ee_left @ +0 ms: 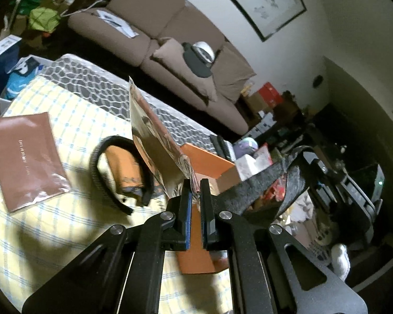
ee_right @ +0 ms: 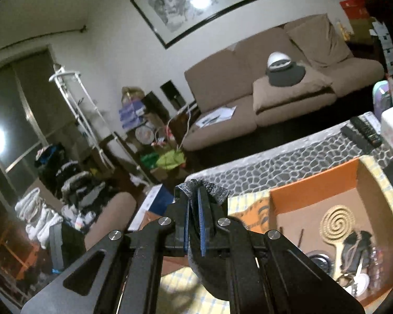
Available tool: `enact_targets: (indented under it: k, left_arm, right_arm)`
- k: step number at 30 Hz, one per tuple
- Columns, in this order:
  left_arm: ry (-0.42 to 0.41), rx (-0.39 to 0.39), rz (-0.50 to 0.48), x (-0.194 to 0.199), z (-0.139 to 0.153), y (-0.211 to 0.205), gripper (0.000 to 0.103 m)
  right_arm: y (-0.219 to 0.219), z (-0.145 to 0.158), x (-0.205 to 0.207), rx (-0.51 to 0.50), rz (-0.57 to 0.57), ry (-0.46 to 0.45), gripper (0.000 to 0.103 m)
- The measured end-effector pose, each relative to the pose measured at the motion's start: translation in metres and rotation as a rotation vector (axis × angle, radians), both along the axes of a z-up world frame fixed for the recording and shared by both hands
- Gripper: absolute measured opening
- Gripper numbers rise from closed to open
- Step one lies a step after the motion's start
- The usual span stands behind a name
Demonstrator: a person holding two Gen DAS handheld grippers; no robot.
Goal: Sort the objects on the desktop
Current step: 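Carry the grey fabric with the right tool over the orange box while the left tool holds the pad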
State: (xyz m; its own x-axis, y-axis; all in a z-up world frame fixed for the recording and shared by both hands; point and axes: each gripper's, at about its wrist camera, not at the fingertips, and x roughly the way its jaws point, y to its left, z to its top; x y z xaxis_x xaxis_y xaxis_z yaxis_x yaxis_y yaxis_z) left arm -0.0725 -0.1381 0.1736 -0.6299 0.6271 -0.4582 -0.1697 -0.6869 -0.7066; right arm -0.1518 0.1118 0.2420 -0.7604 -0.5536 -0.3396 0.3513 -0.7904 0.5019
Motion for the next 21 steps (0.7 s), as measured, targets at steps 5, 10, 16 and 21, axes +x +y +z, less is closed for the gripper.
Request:
enact_targets:
  k: [5,10,16,21]
  left_arm:
    - [0.015,0.019,-0.049,0.001,0.006,0.028,0.005]
    - [0.027,0.018,-0.102,0.0,0.007,0.067,0.005]
    - [0.026,0.009,-0.148,-0.009,0.005,0.112,0.005]
    - [-0.009,-0.034,-0.176,-0.018,-0.008,0.144,0.005]
  right_arm:
    - [0.034,0.004,0.007,0.004,-0.069,0.008,0.005]
    - [0.068,-0.003,0.009,0.026,-0.137,-0.012,0.005]
    - [0.101,-0.022,0.005,0.071,-0.2,-0.051,0.005]
    - [0.121,-0.034,0.001,0.098,-0.257,-0.074,0.005]
